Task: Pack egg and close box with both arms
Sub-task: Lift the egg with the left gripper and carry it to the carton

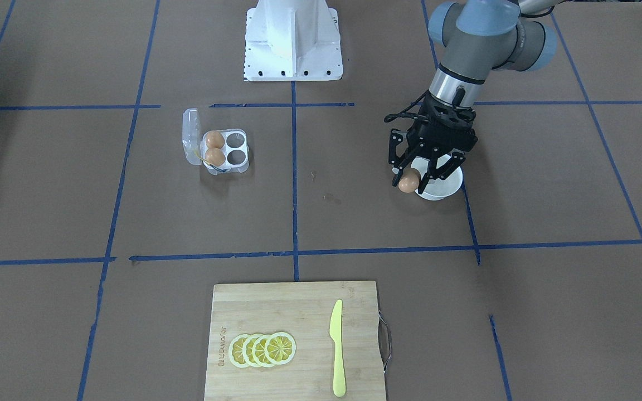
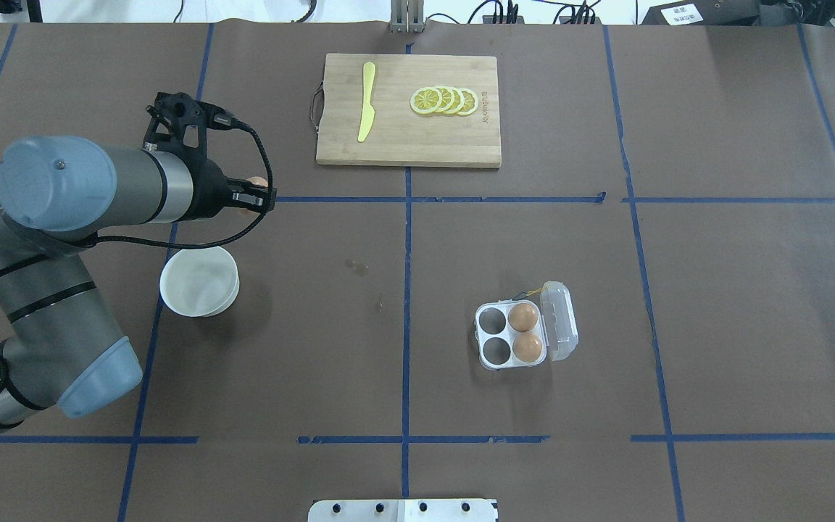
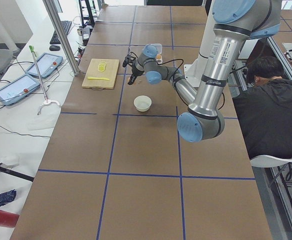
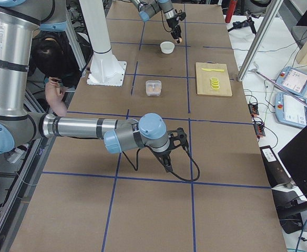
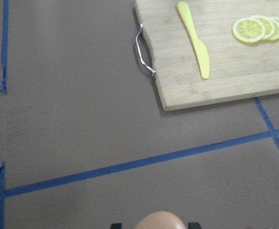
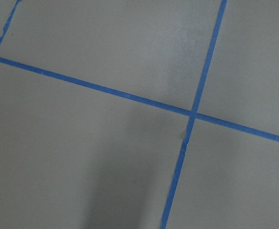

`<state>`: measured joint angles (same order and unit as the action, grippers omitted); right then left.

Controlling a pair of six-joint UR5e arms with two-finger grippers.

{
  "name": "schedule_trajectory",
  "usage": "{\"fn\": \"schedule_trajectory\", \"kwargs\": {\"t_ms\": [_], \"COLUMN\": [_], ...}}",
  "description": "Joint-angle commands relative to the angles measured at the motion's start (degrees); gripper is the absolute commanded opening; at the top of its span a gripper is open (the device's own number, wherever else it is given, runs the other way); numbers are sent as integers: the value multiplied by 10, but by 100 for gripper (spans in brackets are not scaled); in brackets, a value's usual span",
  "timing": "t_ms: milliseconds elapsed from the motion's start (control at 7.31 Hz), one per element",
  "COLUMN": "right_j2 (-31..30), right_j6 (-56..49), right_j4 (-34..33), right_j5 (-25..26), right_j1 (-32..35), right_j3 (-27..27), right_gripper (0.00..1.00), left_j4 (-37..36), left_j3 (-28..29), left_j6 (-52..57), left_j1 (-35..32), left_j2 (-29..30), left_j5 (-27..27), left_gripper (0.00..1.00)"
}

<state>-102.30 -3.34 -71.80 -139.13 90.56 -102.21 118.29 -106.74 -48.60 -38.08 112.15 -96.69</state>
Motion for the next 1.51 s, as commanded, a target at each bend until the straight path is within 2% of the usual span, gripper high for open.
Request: {"fn": "schedule_trajectory", "kwargs": {"t_ms": [0, 137, 274, 411, 684, 958, 1232, 1368], "right_j2": [0, 0, 0, -1, -2, -2, -2, -2], "right_j6": [0, 0, 0, 0, 0, 0, 0, 0], "right_j4": [0, 0, 0, 0, 0, 0, 0, 0], "right_j5": [0, 0, 1, 0, 0, 1, 1, 1], "right_j1": [1, 1, 1, 1, 1, 1, 1, 1], "right_j3": [1, 1, 1, 1, 1, 2, 3, 3], "right_gripper": [100, 100, 100, 100, 100, 100, 100, 100], "left_j4": [194, 296, 335, 345, 431, 461, 516, 524], "left_j3": [64, 106, 127, 137, 201, 238, 315, 327], "left_j6": [78, 80, 81, 84, 90, 240, 312, 322], "left_j1": [10, 29, 48, 76, 177, 192, 211, 221], "left_j2": [24, 31, 51, 91, 143, 170, 207, 210], "left_j5": [0, 0, 2, 31, 171, 174, 170, 165], "left_gripper": [0, 0, 0, 0, 0, 0, 0, 0]}}
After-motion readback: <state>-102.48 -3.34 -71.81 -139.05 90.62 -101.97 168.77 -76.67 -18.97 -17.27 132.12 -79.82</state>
